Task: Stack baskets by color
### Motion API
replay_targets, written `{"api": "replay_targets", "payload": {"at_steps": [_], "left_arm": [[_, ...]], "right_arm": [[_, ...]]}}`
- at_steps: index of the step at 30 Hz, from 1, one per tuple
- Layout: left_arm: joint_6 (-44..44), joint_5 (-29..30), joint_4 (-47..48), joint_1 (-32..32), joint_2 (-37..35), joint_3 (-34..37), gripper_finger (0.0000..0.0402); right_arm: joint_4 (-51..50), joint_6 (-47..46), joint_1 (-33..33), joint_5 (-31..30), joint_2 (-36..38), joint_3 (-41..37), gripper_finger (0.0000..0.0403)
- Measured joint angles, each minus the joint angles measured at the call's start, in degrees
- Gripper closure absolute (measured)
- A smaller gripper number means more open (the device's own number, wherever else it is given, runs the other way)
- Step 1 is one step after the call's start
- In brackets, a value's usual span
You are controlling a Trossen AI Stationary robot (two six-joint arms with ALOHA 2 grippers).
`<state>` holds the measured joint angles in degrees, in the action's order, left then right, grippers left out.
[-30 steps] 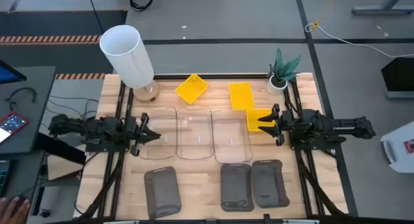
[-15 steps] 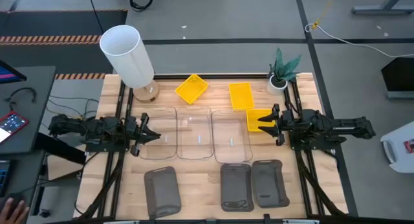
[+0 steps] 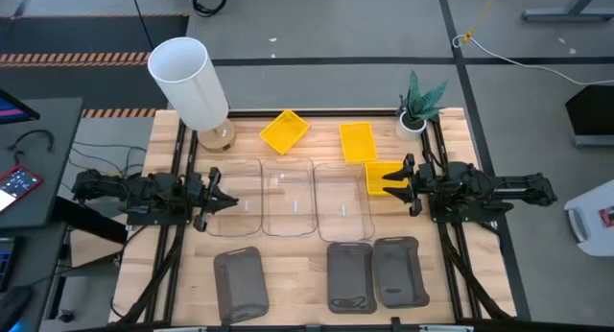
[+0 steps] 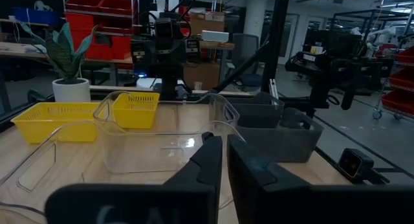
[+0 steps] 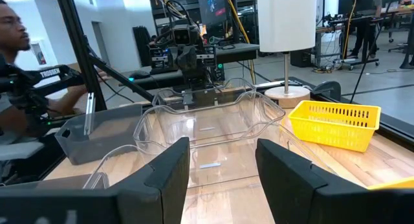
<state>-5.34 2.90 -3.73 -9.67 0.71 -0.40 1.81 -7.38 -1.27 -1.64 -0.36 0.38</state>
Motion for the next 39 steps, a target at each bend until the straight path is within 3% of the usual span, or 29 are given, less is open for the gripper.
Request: {"api": "replay_targets", "payload": {"at_steps": [39], "left_arm": [[0.0,0.01,0.0,0.01,0.01,0.01,0.0366]], "right_arm": [[0.0,0.0,0.01,0.0,-0.01,-0.01,0.022]]}}
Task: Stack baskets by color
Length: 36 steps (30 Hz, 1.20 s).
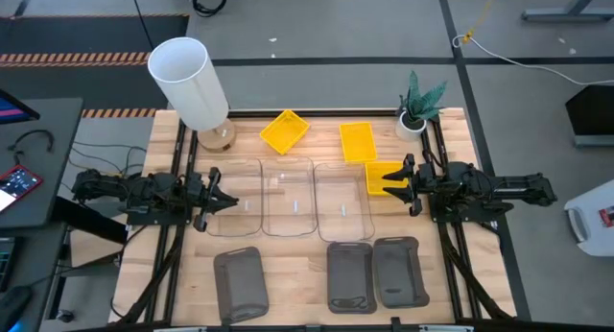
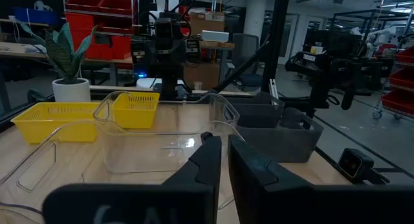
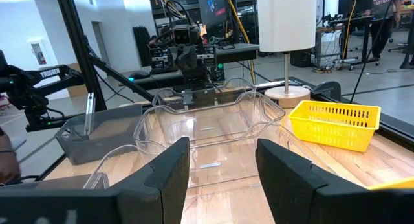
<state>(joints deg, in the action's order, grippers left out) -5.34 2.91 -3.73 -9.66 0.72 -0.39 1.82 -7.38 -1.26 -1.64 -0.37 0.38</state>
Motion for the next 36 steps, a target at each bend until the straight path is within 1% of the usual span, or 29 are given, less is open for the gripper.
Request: {"api": "replay_targets", "payload": {"at_steps": [8,16,17,20,23,29,32,33,36], "left_arm": [[0.0,-0.01,0.0,-0.01,0.01,-0.01,0.0376],[0.0,-0.01,0.0,0.01,-0.01,0.0,0.0368],[0.0,0.0,0.0,0.0,0.0,0.0,0.0368],[0.0,0.0,0.0,0.01,0.01,0.0,0.0369],[0.0,0.0,0.0,0.0,0.0,0.01,0.0374],[0.01,0.0,0.0,0.01,0.01,-0.01,0.0373],[0.0,-0.01,0.0,0.01,0.01,-0.01,0.0369],[0.0,-0.01,0.0,0.01,-0.01,0.01,0.0367],[0.0,-0.01,0.0,0.01,-0.01,0.01,0.0366]], "right_arm": [[0.01,0.0,-0.02,-0.01,-0.01,0.01,0.022],[0.0,0.28,0.0,-0.02,0.01,-0.01,0.022],[0.2,2.95,0.0,-0.46,-0.01,-0.01,0.022],[2.27,15.38,-0.07,-3.81,0.01,0.0,0.022],[3.36,21.22,-0.07,-4.79,0.01,0.0,0.022],[4.16,21.09,-0.07,-4.75,-0.01,-0.01,0.022],[6.76,20.79,-0.07,-4.71,-0.01,0.01,0.022],[8.35,19.41,-0.07,-4.32,-0.01,-0.01,0.022],[14.05,8.12,-0.02,-3.28,-0.01,0.01,0.022]]}}
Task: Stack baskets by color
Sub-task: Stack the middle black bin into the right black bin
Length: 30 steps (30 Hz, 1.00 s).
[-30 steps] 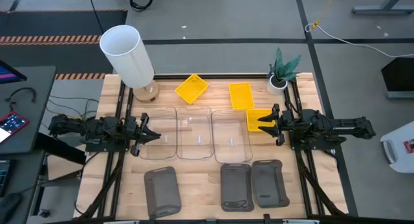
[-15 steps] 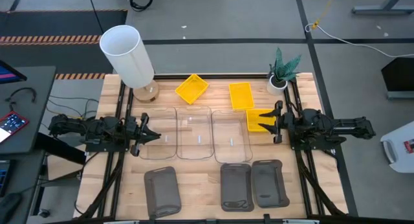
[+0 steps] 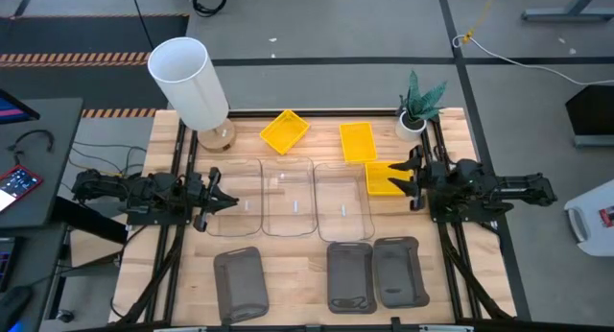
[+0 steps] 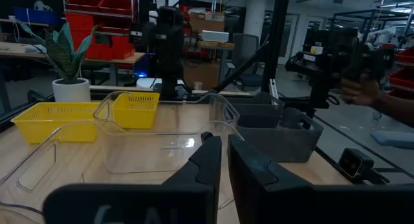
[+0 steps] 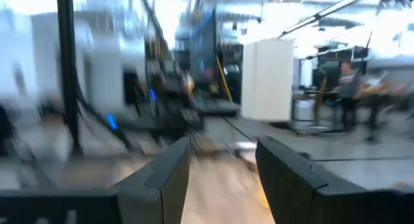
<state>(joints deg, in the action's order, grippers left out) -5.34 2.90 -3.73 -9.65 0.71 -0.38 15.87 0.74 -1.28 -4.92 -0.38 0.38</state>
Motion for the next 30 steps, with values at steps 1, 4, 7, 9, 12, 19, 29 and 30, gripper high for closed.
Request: {"api": "replay_targets", "payload": {"at_steps": [1,4,7,9,12,19,29,30], "left_arm": [[0.0,0.02,0.0,0.0,0.0,-0.02,0.0366],[0.0,0.02,0.0,0.0,0.0,-0.01,0.0369],[0.0,0.02,0.0,-0.01,0.0,-0.02,0.0373],[0.0,0.01,0.0,-0.01,0.01,-0.01,0.0373],[0.0,0.02,0.0,-0.01,0.0,-0.01,0.037],[0.0,0.02,0.01,-0.01,0.02,-0.01,0.0368],[0.0,0.0,0.02,0.0,0.0,0.0,0.0374],[0.0,0.02,0.0,0.0,0.0,-0.02,0.0373]], "right_arm": [[1.67,-4.1,-0.01,-0.51,0.02,-0.02,0.022],[4.16,-15.0,-0.04,-2.6,0.0,0.0,0.022],[5.6,-17.66,-0.03,-1.33,0.02,-0.02,0.022],[6.45,-20.14,0.2,-0.99,0.0,-0.01,0.022],[6.86,-24.53,0.42,0.01,0.02,0.0,0.022],[6.6,-30.39,0.46,5.75,-0.58,-0.01,0.022],[7.92,-31.91,0.46,2.0,-9.48,-0.01,0.022],[8.72,-31.61,0.51,2.33,-10.74,0.0,0.022]]}}
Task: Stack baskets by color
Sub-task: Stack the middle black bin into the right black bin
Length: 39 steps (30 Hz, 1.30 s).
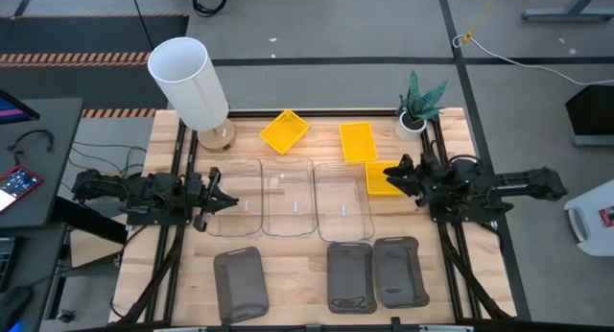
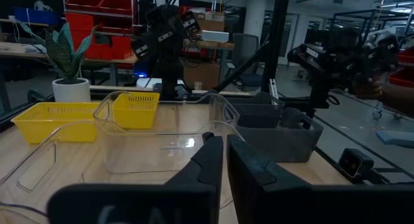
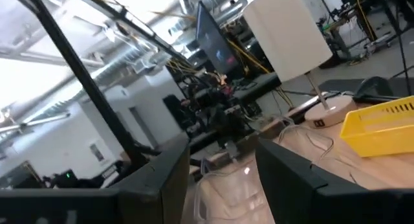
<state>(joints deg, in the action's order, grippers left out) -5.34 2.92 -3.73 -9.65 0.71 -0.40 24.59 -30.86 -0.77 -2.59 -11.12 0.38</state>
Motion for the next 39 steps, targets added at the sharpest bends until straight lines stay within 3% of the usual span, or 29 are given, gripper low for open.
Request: {"api": "replay_targets", "payload": {"at_steps": [5,18,39], "left_arm": [[0.0,-0.01,0.0,-0.02,0.02,0.0,0.0368],[0.0,-0.02,0.0,0.0,0.02,0.01,0.0371],[0.0,0.0,-0.11,0.0,0.02,0.0,0.0365]], "right_arm": [[4.97,1.21,1.85,0.62,-6.76,0.33,0.022],[4.77,5.48,9.38,-3.62,-25.47,10.75,0.0244],[-14.04,6.56,20.8,-11.11,-54.48,37.75,0.0245]]}}
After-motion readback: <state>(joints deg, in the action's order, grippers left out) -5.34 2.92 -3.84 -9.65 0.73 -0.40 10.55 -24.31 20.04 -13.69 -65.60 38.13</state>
